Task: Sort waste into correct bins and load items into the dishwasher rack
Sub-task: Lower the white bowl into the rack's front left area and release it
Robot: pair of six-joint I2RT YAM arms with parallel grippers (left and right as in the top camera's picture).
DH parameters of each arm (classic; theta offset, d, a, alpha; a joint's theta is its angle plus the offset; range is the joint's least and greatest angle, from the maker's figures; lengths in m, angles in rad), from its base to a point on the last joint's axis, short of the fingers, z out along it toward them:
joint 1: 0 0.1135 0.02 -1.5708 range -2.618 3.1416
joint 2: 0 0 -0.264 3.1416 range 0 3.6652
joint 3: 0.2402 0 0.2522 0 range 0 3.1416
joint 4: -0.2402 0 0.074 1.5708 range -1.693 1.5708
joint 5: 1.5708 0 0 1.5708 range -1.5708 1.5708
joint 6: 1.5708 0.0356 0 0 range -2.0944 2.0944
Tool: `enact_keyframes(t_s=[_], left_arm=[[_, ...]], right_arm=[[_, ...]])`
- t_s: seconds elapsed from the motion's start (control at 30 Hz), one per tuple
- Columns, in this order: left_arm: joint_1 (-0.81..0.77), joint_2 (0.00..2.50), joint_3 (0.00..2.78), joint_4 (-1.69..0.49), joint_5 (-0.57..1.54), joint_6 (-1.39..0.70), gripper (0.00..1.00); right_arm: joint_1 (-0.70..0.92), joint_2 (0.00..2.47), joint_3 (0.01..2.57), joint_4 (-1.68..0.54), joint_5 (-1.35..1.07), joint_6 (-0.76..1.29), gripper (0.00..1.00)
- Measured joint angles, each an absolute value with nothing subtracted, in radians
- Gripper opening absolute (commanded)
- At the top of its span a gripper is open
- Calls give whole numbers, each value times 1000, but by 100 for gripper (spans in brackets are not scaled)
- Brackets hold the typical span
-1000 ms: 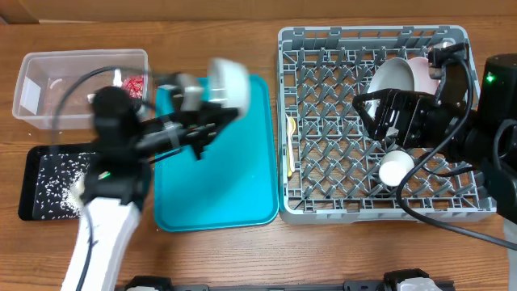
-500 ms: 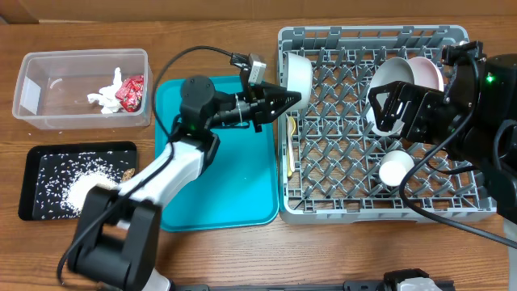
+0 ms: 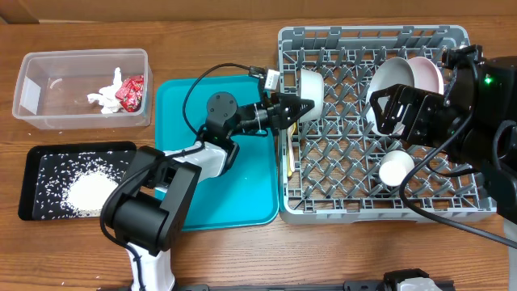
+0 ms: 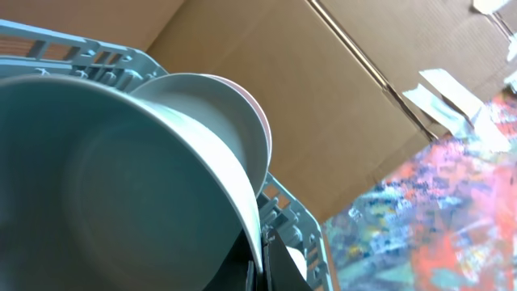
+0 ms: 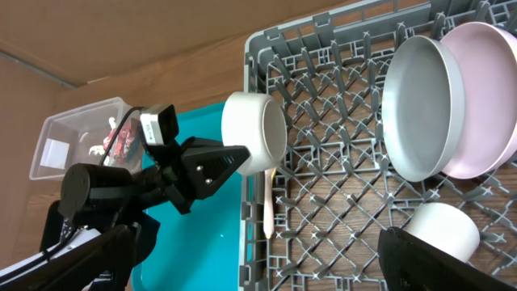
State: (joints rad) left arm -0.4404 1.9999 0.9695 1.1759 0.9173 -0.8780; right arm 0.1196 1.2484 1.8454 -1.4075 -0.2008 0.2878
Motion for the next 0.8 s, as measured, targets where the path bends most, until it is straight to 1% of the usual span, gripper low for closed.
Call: enact_keyframes(t_s=[0.37, 0.53, 0.7, 0.8], left_arm=[[-546, 2001, 970, 1171, 712, -857, 4], [-556, 2007, 970, 1161, 675, -853, 4], [-554, 2020, 970, 1080, 665, -831, 4], [-555, 2023, 970, 1077, 670, -818, 4]], right_arm=[[120, 1254, 1845, -1452, -197, 288, 100], [120, 1262, 1845, -1454, -194, 287, 100], [120, 1262, 1845, -1455, -194, 287, 100], [120, 1262, 1845, -1455, -194, 287, 100]])
